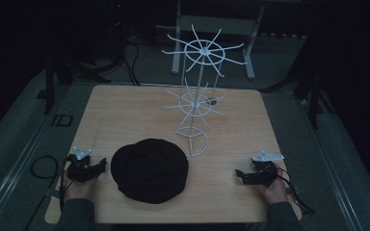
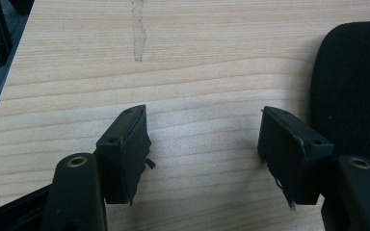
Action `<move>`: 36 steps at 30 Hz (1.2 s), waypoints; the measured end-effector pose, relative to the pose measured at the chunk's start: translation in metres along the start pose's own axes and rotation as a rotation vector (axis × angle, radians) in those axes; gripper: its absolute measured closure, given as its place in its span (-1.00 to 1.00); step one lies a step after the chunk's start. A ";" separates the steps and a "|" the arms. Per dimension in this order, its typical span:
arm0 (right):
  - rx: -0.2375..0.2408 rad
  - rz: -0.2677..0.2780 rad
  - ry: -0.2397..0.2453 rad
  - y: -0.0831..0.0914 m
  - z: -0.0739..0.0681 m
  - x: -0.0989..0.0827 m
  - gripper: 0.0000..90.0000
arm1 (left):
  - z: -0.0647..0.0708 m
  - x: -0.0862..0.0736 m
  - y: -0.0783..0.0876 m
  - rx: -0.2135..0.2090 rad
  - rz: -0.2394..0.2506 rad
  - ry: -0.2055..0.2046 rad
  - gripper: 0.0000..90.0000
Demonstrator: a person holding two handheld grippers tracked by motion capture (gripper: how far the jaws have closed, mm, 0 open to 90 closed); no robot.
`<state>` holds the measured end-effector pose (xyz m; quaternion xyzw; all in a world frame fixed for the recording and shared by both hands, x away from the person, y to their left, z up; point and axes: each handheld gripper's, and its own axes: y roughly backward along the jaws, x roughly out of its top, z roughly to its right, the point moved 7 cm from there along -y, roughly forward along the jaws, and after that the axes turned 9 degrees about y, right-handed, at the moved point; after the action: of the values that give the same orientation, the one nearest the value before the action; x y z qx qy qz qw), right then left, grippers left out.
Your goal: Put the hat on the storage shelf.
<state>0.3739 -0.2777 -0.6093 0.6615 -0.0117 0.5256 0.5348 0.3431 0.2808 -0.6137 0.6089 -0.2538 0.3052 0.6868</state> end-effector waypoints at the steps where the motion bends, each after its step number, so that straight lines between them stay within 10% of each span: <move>1: 0.000 0.000 0.000 0.000 0.000 0.000 -0.75 | 0.000 0.000 0.000 0.000 0.000 0.000 -0.20; 18: -0.001 0.000 0.000 0.000 0.000 0.000 -0.75 | 0.001 0.000 0.002 -0.025 -0.013 -0.020 -0.01; 36: -0.005 0.000 -0.008 0.000 -0.001 0.000 -0.75 | 0.020 0.009 0.018 -0.167 -0.089 -0.058 0.15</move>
<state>0.3731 -0.2770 -0.6093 0.6621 -0.0152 0.5230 0.5365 0.3366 0.2629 -0.5917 0.5688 -0.2710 0.2344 0.7403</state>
